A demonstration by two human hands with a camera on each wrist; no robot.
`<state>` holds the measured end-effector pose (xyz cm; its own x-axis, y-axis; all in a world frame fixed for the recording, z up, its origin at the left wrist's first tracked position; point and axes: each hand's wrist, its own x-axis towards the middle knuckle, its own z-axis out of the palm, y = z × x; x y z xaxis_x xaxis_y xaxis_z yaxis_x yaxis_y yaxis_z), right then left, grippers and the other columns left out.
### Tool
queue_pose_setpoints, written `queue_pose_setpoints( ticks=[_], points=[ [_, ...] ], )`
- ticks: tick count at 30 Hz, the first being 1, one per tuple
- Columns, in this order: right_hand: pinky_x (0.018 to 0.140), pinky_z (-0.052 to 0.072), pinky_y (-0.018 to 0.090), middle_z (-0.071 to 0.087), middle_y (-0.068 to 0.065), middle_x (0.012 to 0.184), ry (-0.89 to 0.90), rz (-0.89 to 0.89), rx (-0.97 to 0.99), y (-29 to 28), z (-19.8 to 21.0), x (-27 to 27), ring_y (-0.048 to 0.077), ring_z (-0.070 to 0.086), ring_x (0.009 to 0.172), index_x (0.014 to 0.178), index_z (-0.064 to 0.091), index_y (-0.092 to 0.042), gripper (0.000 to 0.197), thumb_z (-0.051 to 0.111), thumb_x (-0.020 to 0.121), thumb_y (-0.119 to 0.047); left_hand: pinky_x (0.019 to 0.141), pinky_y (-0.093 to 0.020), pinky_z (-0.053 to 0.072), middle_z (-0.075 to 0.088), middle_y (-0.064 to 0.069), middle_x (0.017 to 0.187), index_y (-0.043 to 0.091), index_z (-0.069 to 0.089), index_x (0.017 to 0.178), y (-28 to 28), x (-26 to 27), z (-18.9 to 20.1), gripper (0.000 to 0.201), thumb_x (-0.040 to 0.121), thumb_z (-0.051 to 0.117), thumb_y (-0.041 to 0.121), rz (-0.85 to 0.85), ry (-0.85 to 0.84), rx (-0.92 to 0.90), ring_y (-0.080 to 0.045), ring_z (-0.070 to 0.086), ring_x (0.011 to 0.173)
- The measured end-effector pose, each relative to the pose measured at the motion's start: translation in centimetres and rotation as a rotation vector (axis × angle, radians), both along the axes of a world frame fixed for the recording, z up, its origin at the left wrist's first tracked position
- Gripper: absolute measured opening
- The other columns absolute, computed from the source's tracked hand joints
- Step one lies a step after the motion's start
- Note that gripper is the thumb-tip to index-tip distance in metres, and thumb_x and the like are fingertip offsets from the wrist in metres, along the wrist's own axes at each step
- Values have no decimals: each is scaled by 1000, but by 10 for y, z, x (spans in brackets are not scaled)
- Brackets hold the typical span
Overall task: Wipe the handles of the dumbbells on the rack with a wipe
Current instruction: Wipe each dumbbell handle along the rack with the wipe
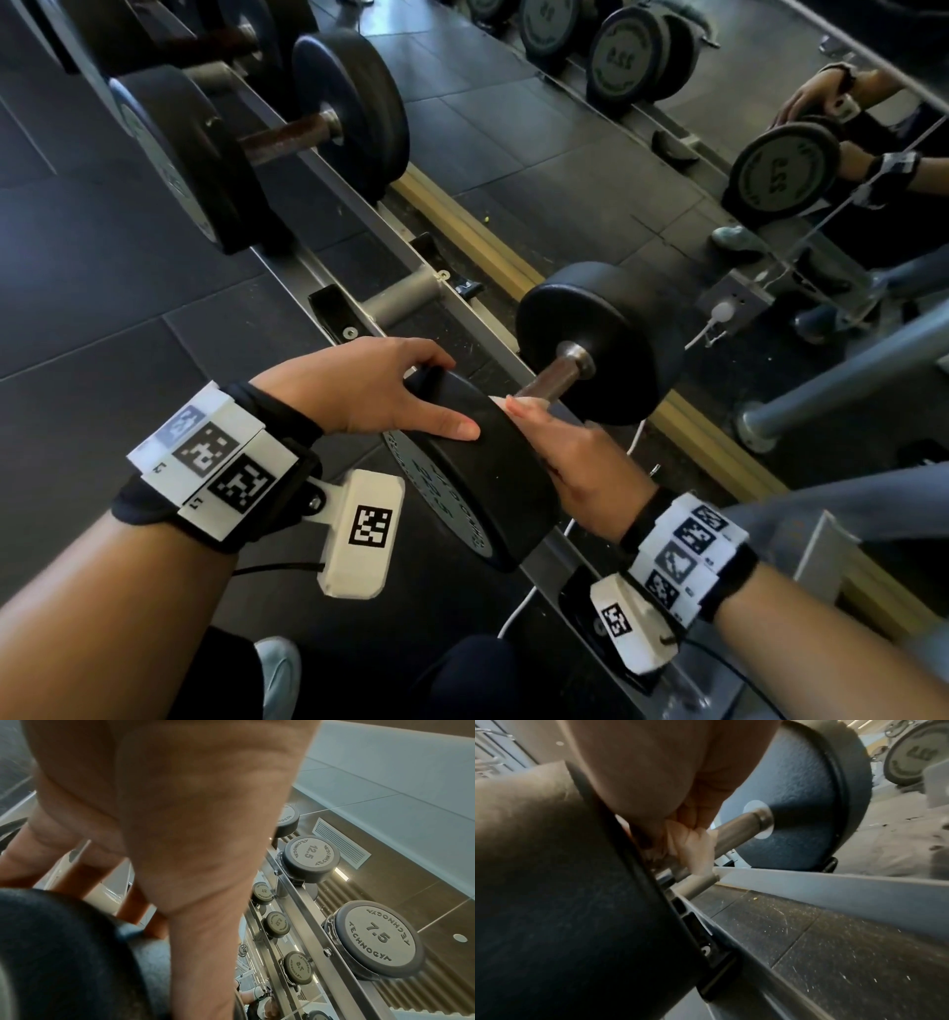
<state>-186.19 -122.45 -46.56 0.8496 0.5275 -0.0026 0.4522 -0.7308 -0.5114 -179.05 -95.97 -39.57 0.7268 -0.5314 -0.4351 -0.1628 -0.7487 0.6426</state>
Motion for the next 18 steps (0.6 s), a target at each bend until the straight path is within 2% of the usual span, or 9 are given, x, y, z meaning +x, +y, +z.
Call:
queue_pose_setpoints(
  ticks=[1, 3, 6, 8, 9, 11, 14, 15, 18],
  points=[
    [116, 37, 34, 43, -2, 153, -18, 4, -18, -2, 1, 0, 7, 39, 142, 150, 12, -52, 76, 52, 98, -13, 94, -28, 42, 54, 10, 130, 41, 42, 139, 0, 0, 0, 108, 42, 57, 85, 1, 4, -4, -10, 53, 111],
    [119, 33, 37, 40, -5, 154, -93, -16, -81, -12, 4, 7, 7, 34, 144, 150, 23, -40, 66, 43, 96, -8, 98, -31, 43, 53, 11, 130, 41, 42, 139, 0, -1, -1, 107, 42, 57, 85, 6, 7, -11, -11, 53, 112],
    [122, 28, 39, 39, -10, 153, -85, -221, -66, -29, 8, 24, 5, 29, 146, 146, 38, -29, 57, 42, 97, -1, 100, -33, 44, 52, 13, 128, 43, 42, 138, 1, -2, -2, 105, 43, 58, 85, 14, 2, -12, -12, 54, 113],
    [121, 28, 39, 40, -10, 153, -65, -316, -50, -33, 6, 26, 3, 27, 146, 145, 42, -26, 51, 44, 100, -2, 97, -31, 45, 53, 13, 125, 44, 42, 138, 1, -2, -2, 105, 43, 58, 85, 15, 1, -14, -12, 55, 111],
    [121, 29, 39, 40, -10, 153, -60, -311, -41, -31, 5, 23, 3, 27, 146, 145, 43, -26, 49, 44, 101, -5, 95, -30, 45, 53, 13, 125, 44, 42, 138, 1, -2, -2, 104, 43, 58, 85, 12, 1, -16, -11, 55, 110],
    [120, 31, 38, 38, -11, 155, -58, -189, -17, -20, 1, 10, 3, 28, 146, 148, 39, -32, 52, 41, 102, -8, 95, -30, 45, 52, 14, 124, 44, 42, 137, 0, -2, -2, 104, 43, 58, 85, 5, 1, -14, -11, 55, 111],
    [119, 30, 25, 26, -27, 157, -26, -2, 21, -6, -4, -9, -7, 27, 143, 154, 19, -46, 63, 41, 101, -19, 97, -32, 44, 49, 15, 122, 43, 43, 139, 0, 0, -2, 106, 42, 58, 84, 6, 0, -11, -11, 52, 113],
    [119, 30, 25, 25, -25, 157, -21, 1, 9, -7, -4, -9, -8, 26, 143, 153, 17, -46, 63, 41, 101, -21, 97, -31, 44, 50, 16, 123, 42, 43, 139, 0, 1, -2, 105, 43, 59, 83, 7, 0, -14, -11, 53, 113],
    [122, 26, 30, 30, -14, 157, -65, -110, -17, -20, -2, 2, -7, 23, 145, 151, 28, -35, 60, 35, 97, -10, 100, -34, 45, 53, 13, 127, 42, 45, 138, 0, 2, -3, 99, 48, 63, 80, 12, 6, -29, -11, 54, 115]
  ],
)
